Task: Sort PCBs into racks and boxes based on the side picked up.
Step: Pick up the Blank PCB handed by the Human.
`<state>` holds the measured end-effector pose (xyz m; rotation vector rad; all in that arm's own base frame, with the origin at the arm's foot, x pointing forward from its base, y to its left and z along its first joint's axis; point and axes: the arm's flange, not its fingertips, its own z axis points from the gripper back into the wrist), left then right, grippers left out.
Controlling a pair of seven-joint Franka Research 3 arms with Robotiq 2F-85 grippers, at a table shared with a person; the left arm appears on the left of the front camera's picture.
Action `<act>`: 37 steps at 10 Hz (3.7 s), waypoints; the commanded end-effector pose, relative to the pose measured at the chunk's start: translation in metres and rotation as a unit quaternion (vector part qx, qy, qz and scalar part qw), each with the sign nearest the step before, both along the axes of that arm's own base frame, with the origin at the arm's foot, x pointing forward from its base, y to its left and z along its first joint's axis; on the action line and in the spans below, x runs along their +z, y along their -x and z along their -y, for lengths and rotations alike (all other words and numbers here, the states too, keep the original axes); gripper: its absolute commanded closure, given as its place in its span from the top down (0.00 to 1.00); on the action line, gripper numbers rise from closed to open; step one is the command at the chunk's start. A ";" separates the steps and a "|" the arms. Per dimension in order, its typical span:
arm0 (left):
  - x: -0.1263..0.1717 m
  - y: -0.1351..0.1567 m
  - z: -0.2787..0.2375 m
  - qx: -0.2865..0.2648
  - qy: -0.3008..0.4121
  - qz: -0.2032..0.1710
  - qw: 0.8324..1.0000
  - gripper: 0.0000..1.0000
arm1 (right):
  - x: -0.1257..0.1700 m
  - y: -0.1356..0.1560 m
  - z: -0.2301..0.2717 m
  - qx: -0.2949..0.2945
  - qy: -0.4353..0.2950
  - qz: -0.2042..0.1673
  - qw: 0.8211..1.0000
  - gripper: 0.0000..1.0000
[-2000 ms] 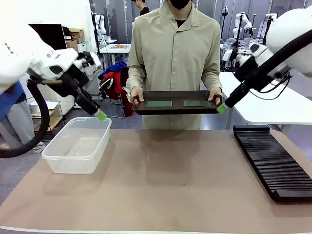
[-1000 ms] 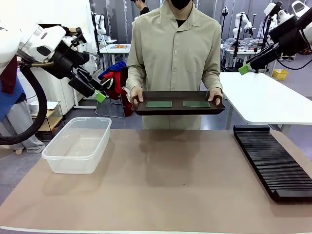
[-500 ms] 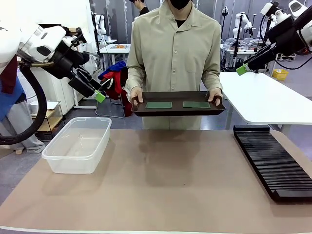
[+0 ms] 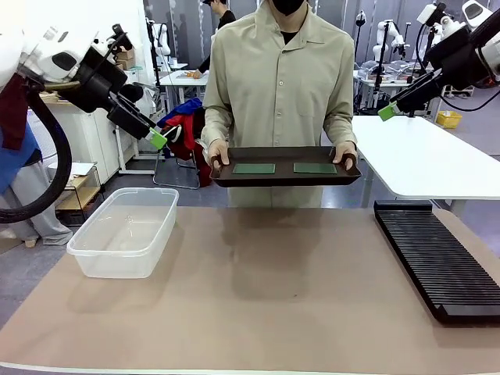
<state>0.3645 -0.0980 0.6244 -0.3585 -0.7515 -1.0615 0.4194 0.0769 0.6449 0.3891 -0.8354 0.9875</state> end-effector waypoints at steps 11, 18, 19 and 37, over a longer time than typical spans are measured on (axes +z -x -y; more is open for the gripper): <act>0.001 0.000 0.001 0.007 0.002 -0.001 1.000 1.00 | 0.004 -0.005 0.010 -0.023 0.019 -0.020 0.999 1.00; 0.001 0.000 0.001 0.007 0.002 -0.001 1.000 1.00 | -0.001 -0.003 0.011 -0.015 0.004 -0.002 1.000 1.00; 0.001 0.000 0.001 0.007 0.002 -0.001 1.000 1.00 | -0.001 -0.003 0.011 -0.015 0.004 -0.002 1.000 1.00; 0.001 0.000 0.001 0.007 0.002 -0.001 1.000 1.00 | -0.001 -0.003 0.011 -0.015 0.004 -0.002 1.000 1.00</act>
